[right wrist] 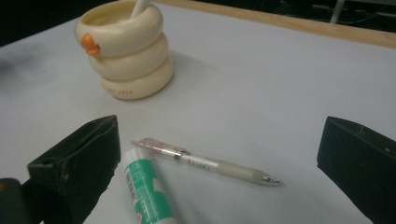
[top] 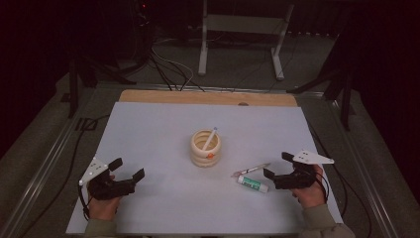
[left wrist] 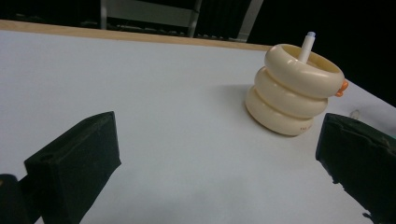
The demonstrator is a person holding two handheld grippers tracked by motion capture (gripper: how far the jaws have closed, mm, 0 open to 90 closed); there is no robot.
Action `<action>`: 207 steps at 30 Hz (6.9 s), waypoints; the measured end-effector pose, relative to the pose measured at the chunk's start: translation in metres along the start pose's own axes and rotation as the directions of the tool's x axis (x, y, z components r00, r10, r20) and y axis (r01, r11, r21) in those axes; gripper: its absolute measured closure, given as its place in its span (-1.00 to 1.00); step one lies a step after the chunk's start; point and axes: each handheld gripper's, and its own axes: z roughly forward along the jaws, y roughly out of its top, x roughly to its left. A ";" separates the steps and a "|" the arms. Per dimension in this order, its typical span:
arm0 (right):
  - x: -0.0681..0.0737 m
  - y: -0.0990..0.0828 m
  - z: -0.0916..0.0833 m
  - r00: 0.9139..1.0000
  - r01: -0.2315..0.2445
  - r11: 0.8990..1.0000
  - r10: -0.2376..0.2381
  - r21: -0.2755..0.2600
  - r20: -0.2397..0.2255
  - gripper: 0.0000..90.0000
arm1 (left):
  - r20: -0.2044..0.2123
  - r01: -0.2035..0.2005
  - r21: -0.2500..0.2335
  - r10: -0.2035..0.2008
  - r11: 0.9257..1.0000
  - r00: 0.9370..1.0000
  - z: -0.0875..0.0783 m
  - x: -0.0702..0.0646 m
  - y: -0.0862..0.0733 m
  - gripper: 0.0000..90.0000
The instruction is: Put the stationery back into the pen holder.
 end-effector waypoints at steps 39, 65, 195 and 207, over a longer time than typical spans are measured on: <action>0.026 -0.017 0.033 0.955 0.269 0.896 -0.202 0.354 -0.216 0.08 | -0.006 0.015 0.025 -0.014 1.000 1.000 0.005 0.003 -0.005 -0.99; 0.021 -0.016 0.024 0.944 0.208 0.920 -0.099 0.333 -0.315 0.46 | 0.005 0.054 0.012 -0.054 0.998 0.999 0.005 0.007 -0.006 -0.99; 0.068 0.144 0.077 0.960 0.198 0.949 -0.137 0.244 -0.245 0.45 | 0.024 0.066 0.030 -0.067 0.997 0.997 0.010 0.007 -0.008 -0.99; 0.074 0.150 0.091 0.959 0.205 0.939 -0.135 0.276 -0.251 0.45 | 0.026 0.068 0.029 -0.068 0.997 0.997 0.010 0.008 -0.008 -0.99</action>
